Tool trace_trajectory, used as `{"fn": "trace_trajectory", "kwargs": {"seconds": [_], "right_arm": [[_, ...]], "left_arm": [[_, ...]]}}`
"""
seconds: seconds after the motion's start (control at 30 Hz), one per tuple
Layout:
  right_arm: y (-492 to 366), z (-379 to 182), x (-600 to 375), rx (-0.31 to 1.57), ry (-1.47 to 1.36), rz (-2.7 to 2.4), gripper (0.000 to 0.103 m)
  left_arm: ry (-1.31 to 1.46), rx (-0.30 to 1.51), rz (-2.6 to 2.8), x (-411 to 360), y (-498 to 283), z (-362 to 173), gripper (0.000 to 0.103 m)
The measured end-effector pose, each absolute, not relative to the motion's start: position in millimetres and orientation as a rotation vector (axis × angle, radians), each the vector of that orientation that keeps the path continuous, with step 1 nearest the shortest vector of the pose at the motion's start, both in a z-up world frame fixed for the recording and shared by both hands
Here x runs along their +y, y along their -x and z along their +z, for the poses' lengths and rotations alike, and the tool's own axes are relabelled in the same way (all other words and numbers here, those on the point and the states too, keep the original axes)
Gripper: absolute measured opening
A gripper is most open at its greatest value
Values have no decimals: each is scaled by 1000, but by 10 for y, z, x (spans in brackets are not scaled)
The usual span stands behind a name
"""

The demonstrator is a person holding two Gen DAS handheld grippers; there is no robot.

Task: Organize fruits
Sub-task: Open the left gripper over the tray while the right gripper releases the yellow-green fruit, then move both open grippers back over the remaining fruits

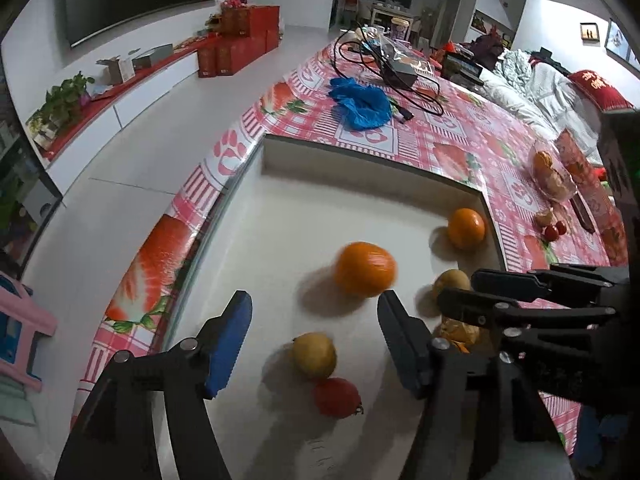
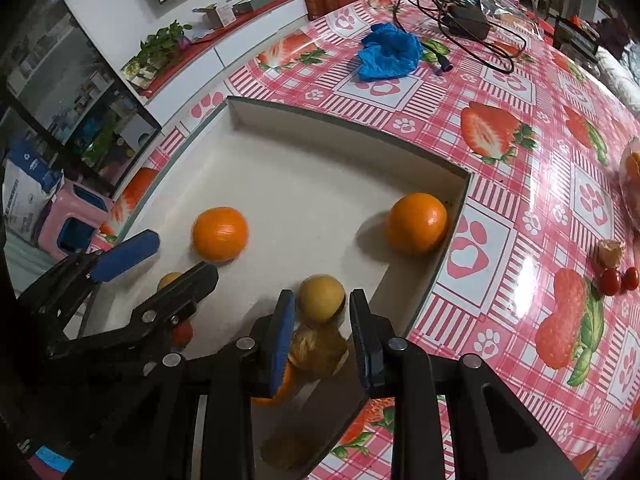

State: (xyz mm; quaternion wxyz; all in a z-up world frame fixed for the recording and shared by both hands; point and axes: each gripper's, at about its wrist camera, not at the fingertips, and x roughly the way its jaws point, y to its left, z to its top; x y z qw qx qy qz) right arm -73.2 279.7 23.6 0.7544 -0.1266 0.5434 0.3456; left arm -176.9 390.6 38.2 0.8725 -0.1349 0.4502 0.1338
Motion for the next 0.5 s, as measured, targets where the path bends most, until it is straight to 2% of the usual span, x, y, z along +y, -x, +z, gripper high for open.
{"fn": "trace_trajectory", "kwargs": {"seconds": [0.07, 0.23, 0.37, 0.5], "right_arm": [[721, 269, 2763, 1184, 248, 767, 44], [725, 398, 2681, 1156, 206, 784, 67], [770, 585, 2546, 1066, 201, 728, 103], [727, 709, 2334, 1037, 145, 718, 103]], "left_arm": [[292, 939, 289, 3932, 1783, 401, 73], [301, 945, 303, 3927, 1792, 433, 74], [291, 940, 281, 3848, 1788, 490, 75], [262, 923, 240, 3663, 1757, 621, 75]]}}
